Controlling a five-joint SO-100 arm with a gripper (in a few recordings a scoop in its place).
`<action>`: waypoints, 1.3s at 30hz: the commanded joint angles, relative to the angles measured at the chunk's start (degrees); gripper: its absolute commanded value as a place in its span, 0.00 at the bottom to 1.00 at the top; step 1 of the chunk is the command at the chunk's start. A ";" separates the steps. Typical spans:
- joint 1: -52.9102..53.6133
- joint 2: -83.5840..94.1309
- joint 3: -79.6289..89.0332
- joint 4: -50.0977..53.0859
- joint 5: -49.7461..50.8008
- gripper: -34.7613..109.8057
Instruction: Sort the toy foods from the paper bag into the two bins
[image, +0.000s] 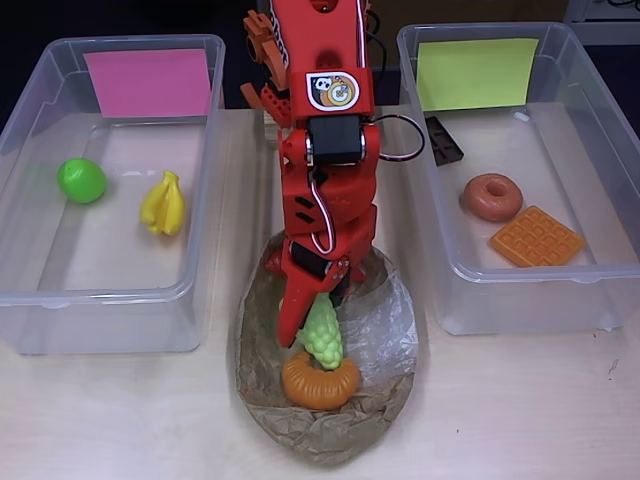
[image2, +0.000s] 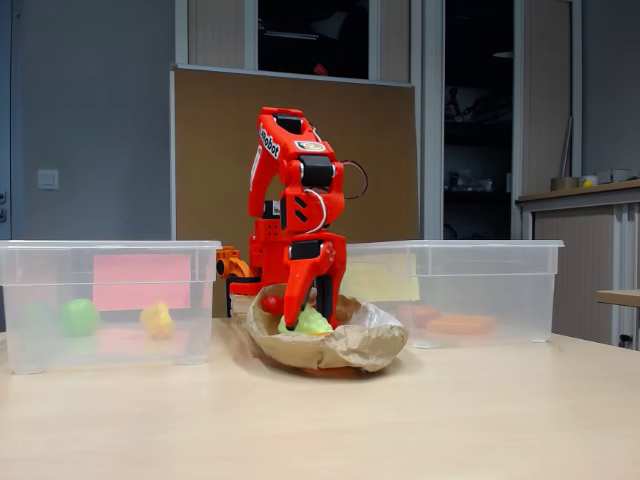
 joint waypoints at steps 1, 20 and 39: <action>-1.49 0.35 -2.99 2.72 1.41 0.46; -2.29 3.52 -19.69 18.98 0.88 0.38; 21.80 48.34 0.44 23.91 -8.35 0.38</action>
